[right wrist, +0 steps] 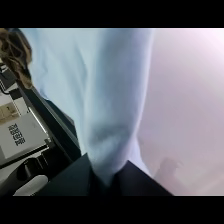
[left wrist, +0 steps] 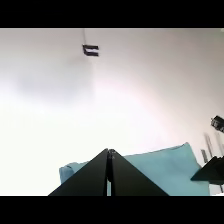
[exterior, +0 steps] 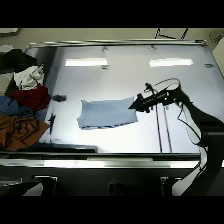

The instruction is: Fold the clothes and pants, and hang the long-sleeved shirts on hangers.

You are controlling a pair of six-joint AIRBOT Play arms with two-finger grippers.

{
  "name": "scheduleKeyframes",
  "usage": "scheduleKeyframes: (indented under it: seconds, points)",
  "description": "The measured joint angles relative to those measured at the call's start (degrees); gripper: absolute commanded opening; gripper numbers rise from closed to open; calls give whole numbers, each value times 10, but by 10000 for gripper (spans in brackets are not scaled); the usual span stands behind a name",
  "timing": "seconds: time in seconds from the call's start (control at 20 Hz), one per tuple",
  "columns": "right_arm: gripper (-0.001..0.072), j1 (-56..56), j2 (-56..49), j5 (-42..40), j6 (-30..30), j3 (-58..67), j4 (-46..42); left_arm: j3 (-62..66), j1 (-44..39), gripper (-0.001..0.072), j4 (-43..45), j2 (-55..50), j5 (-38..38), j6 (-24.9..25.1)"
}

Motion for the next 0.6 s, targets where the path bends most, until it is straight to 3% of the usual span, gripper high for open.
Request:
scheduleKeyframes:
  seconds: [0.3, 0.6]
  points:
    - [52, -108, 11, 35, 89, 238, -50, 0, 0, 29, 0, 0, 0, 0]
    - [51, -303, 12, 10, 161, 311, -95, 0, 0, 29, 0, 0, 0, -1]
